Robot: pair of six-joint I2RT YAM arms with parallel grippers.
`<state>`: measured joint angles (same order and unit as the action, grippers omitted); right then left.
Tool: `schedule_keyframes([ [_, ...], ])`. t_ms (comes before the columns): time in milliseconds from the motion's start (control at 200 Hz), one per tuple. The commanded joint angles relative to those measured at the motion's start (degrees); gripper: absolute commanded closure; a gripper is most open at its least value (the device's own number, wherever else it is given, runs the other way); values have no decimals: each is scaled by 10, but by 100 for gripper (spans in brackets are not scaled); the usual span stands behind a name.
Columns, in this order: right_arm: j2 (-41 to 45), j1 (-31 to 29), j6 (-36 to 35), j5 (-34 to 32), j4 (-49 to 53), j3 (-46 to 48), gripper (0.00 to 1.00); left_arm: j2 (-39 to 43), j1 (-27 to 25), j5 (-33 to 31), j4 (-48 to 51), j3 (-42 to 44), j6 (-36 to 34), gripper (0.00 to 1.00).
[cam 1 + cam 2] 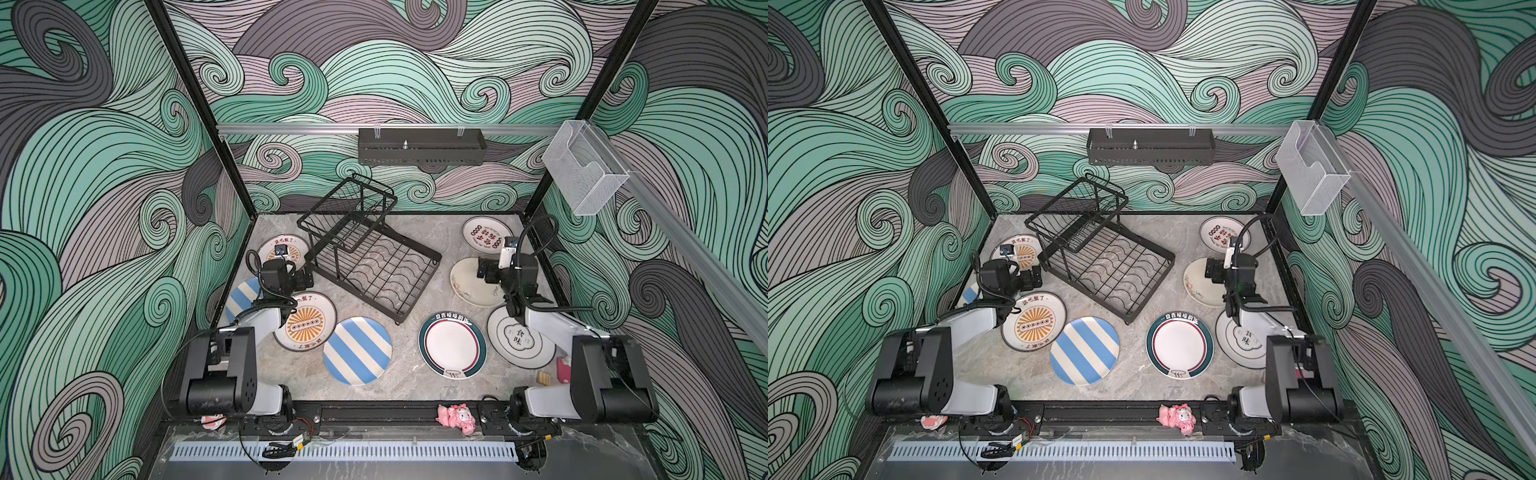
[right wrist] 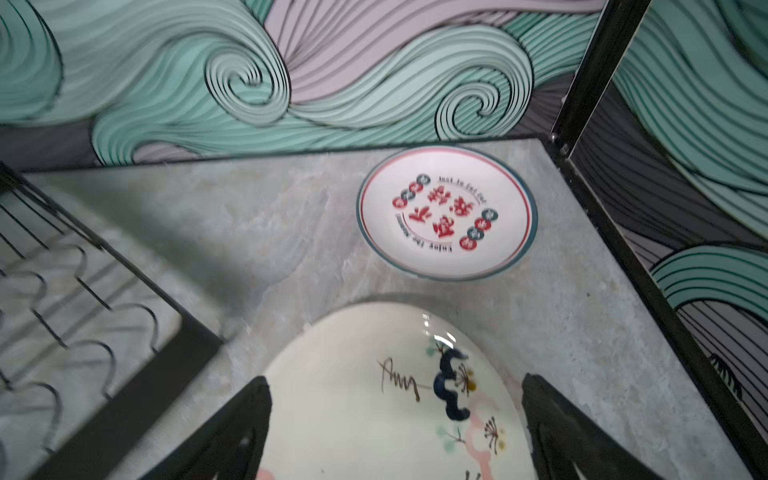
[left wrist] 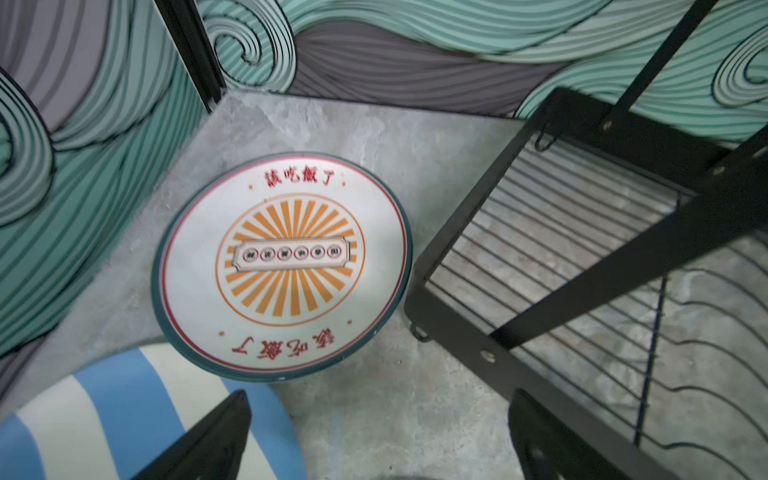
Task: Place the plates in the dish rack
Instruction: 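Raise both arms from the rest pose toward the plates on the table, then lower the right gripper onto the green-rimmed plate while the left hovers by the rack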
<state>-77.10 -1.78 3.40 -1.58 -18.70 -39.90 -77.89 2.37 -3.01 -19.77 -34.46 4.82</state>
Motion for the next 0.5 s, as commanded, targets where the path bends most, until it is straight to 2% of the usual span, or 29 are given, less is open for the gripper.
schedule_keyframes([
  [0, 37, -21, 59, 39, 201, -65, 8, 59, -25, -33, 133, -37, 82, 2],
  [190, 91, -85, 110, 92, 368, -110, 10, 121, -94, 63, 281, -95, 173, 1],
  [305, 116, -127, 135, 96, 473, -109, 12, 161, -159, 80, 381, -106, 177, 1],
  [395, 122, -151, 165, 94, 544, -98, 15, 200, -212, 96, 425, -108, 144, 1],
  [495, 143, -162, 206, 99, 594, -67, 18, 223, -238, 127, 460, -115, 150, 1],
])
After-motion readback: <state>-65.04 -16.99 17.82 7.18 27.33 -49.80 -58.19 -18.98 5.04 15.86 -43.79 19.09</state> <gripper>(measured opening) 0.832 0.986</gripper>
